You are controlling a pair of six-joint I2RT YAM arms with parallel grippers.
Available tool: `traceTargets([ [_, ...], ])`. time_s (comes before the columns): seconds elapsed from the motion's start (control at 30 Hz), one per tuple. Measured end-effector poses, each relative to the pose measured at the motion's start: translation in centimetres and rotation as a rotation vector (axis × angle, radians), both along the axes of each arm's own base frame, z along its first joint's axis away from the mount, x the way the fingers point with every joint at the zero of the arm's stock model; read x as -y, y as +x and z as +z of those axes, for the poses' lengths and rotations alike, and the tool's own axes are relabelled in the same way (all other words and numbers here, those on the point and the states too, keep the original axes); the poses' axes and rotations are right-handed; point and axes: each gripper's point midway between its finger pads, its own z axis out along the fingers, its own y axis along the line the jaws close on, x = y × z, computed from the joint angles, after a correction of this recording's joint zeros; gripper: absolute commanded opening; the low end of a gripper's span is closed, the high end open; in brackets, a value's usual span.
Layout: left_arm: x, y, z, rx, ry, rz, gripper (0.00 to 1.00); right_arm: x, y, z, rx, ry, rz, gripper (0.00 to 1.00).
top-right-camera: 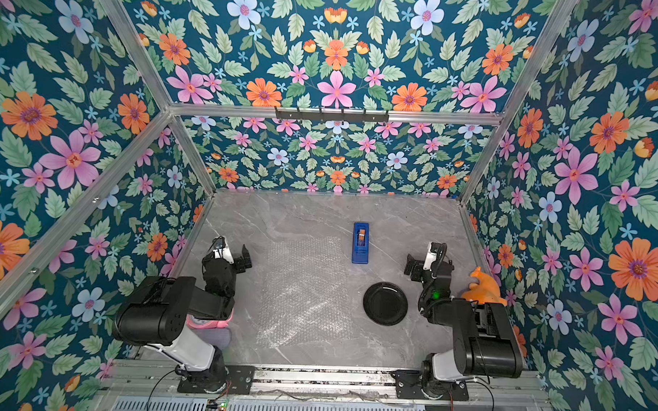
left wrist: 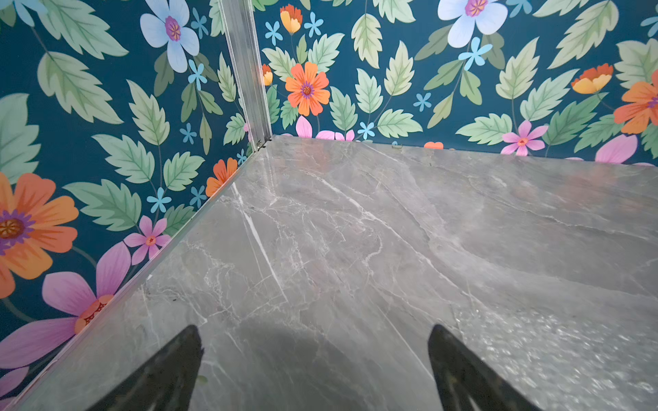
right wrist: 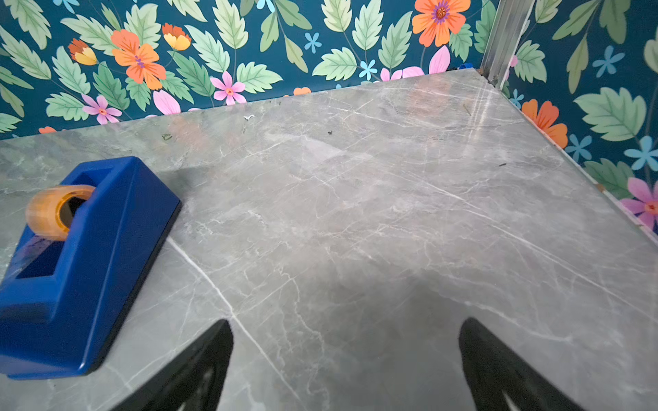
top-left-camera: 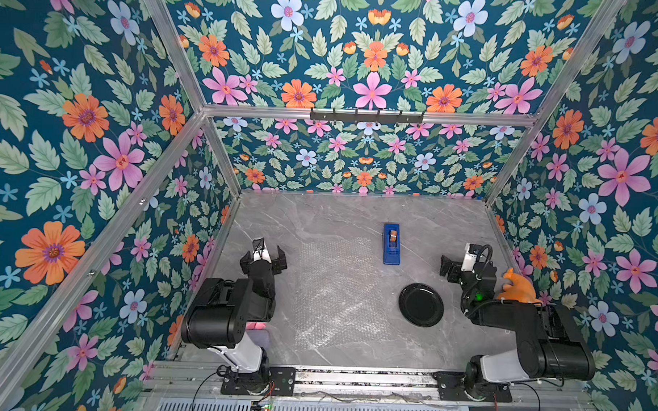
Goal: Wrap dinner plates in bubble wrap
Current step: Pick up the plate from the center of the board.
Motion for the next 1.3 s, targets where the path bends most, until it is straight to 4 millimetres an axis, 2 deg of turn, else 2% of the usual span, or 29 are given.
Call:
traceTargets([
  [0.27,0.0,0.2,0.1,0.002,-0.006,-0.017,1.0,0.0,0.0,0.0,-0.001,0.0,0.0,0.99],
  [0.37,-0.6,0.1,0.1,0.003,-0.012,-0.006,1.0,0.0,0.0,0.0,-0.001,0.0,0.0,0.99],
  [0.83,0.5,0.6,0.3,-0.002,-0.017,-0.054,1.0,-0.2,0.0,0.3,-0.013,-0.008,-0.008,0.99],
  [0.87,0.7,1.0,0.9,-0.007,-0.005,-0.045,1.0,-0.6,0.1,1.6,-0.028,-0.021,-0.013,0.99],
  [0.9,1.0,1.6,1.9,-0.017,0.001,-0.038,1.0,-1.2,0.4,3.6,-0.021,-0.026,-0.006,0.99],
  [0.93,1.6,2.9,3.9,-0.013,0.005,-0.045,1.0,-1.7,1.2,7.5,0.021,-0.013,-0.007,0.99],
  [0.97,2.0,4.4,6.9,0.014,-0.004,-0.043,1.0,-2.0,1.8,12.4,0.085,0.034,-0.025,0.99],
  [1.0,2.2,5.7,9.7,0.049,-0.021,-0.04,1.0,-1.7,1.9,16.0,0.137,0.086,-0.055,0.99],
  [1.03,2.2,6.5,12.3,0.082,-0.05,-0.033,1.0,-1.4,1.4,18.5,0.175,0.146,-0.089,0.99],
  [1.07,2.3,7.0,14.0,0.092,-0.086,-0.032,0.97,-1.0,0.6,19.6,0.202,0.22,-0.129,0.99],
  [1.1,2.6,7.2,14.7,0.086,-0.124,-0.036,0.91,-0.6,-0.2,18.5,0.177,0.276,-0.159,0.95],
  [1.13,3.3,7.2,14.8,0.066,-0.175,-0.056,0.86,-0.3,-0.9,16.0,0.112,0.341,-0.173,0.89],
  [1.2,5.6,6.3,13.5,-0.008,-0.266,-0.103,0.82,0.6,-3.9,7.9,-0.151,0.439,-0.272,0.8],
  [1.23,7.2,5.5,12.5,-0.055,-0.311,-0.132,0.81,0.3,-6.0,4.9,-0.285,0.473,-0.313,0.77],
  [1.27,9.1,4.5,11.5,-0.106,-0.35,-0.169,0.81,-0.9,-7.6,3.8,-0.375,0.498,-0.298,0.77],
  [1.3,10.9,3.5,10.8,-0.153,-0.374,-0.201,0.8,-2.1,-8.5,3.9,-0.415,0.514,-0.268,0.76],
])
